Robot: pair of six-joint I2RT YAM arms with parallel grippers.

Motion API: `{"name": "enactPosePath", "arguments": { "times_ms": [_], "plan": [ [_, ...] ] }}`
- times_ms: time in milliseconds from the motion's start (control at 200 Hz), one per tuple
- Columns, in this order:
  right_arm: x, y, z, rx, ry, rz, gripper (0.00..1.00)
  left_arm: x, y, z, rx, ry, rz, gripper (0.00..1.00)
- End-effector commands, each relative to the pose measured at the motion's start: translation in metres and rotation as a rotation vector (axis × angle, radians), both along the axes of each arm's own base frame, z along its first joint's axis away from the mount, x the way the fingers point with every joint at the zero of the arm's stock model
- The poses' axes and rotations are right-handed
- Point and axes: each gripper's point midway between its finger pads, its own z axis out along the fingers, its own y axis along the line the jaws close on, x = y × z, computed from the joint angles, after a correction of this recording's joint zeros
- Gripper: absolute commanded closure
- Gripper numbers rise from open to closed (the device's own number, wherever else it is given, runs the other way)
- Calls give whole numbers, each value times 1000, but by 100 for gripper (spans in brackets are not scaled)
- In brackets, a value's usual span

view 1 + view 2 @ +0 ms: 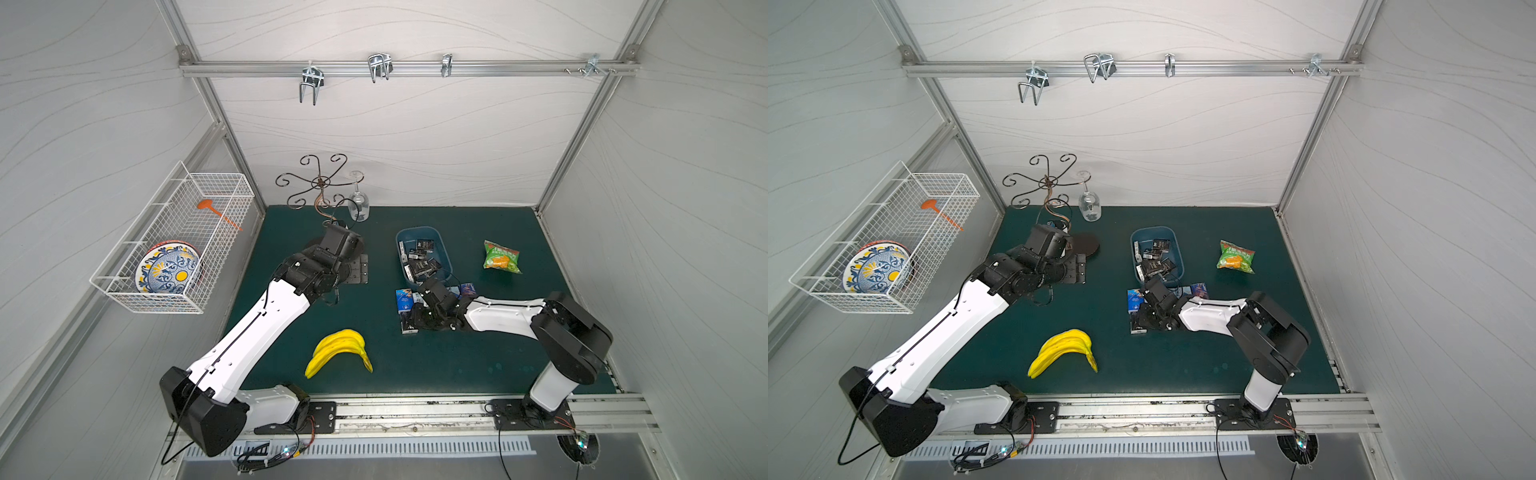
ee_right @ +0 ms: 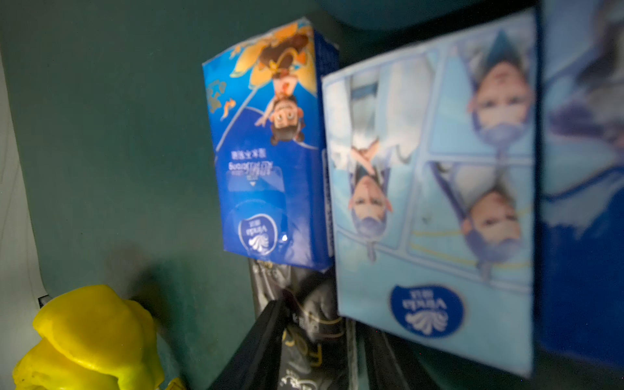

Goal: Take the pocket tissues out of the storage box
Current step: Move the pocket tissues to the center of the board.

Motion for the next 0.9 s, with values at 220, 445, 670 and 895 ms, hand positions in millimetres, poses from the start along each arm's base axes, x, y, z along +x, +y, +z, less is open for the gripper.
{"name": "enactPosePath", "arguments": {
  "times_ms": [220, 445, 670, 895],
  "plan": [
    [-13, -20, 2, -103, 4, 8, 52, 6, 0, 7, -9, -39, 7, 13],
    [-18, -13, 11, -77, -2, 22, 52, 6, 0, 6, -10, -37, 8, 13],
    [-21, -5, 13, -36, 16, 20, 51, 6, -1, 6, -17, -37, 7, 13],
    [-22, 6, 18, 29, 41, 9, 50, 5, 0, 7, -16, -38, 8, 13]
  ]
}}
